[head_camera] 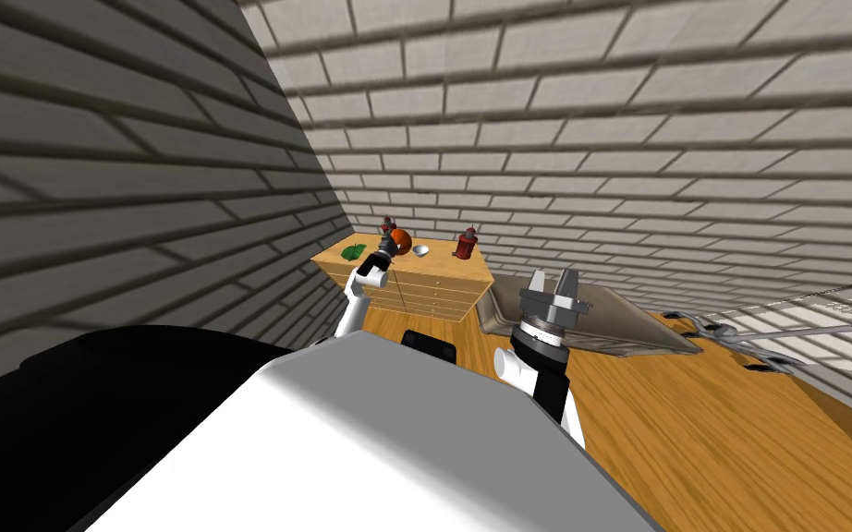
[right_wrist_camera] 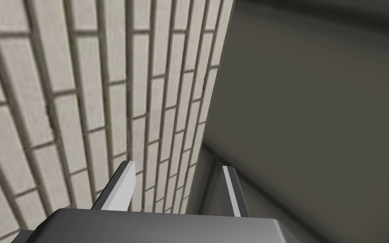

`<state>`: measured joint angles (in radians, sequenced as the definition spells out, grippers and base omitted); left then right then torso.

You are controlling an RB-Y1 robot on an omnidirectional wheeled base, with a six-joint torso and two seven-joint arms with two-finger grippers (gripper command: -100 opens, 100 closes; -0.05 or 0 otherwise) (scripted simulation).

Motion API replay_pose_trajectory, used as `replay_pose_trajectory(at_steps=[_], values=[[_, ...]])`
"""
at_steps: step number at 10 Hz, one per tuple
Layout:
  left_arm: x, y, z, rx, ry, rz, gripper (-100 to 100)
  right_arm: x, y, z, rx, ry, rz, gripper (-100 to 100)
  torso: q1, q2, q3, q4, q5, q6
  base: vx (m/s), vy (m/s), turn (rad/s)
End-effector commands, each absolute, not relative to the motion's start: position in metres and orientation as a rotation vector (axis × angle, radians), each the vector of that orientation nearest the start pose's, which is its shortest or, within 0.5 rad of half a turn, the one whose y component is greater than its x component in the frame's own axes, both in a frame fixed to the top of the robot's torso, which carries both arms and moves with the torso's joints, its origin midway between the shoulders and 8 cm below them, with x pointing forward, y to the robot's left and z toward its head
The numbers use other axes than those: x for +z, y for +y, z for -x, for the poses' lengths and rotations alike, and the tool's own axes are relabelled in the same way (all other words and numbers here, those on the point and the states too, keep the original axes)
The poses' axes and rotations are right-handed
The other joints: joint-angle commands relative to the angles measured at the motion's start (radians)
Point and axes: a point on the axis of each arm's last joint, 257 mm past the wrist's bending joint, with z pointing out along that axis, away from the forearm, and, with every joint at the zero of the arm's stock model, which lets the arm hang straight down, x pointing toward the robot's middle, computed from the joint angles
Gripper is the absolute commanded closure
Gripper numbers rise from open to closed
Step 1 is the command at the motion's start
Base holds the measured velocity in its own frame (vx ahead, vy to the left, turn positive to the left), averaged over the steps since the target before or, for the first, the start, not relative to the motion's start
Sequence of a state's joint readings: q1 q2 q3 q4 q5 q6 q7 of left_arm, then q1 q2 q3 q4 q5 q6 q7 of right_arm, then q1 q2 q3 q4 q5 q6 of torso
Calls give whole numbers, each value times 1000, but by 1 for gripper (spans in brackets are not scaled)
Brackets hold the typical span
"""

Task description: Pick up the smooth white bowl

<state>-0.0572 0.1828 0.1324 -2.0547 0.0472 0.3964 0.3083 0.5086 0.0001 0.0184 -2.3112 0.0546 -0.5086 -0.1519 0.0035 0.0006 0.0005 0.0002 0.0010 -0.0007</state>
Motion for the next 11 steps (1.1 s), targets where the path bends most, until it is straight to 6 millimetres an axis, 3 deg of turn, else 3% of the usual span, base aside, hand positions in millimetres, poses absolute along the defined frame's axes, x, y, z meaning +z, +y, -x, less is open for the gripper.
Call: replay_pose_trajectory(at_steps=[1,2,11], values=[[-48,304,-536,-1335,977,1269,-100,37,-266,-337,1433,585,-657,0,0,0,0,0,0,0,-11,15,-14],[-44,304,-544,-1340,974,1288,-100,37,-266,-337,1433,585,-657,0,-1,-1,0,0,0,0,-21,26,-186],[-73,307,-568,-1259,1043,1476,-100,37,-266,-337,1433,585,-657,0,-1,-2,-1,0,0,-1,-7,28,-81]])
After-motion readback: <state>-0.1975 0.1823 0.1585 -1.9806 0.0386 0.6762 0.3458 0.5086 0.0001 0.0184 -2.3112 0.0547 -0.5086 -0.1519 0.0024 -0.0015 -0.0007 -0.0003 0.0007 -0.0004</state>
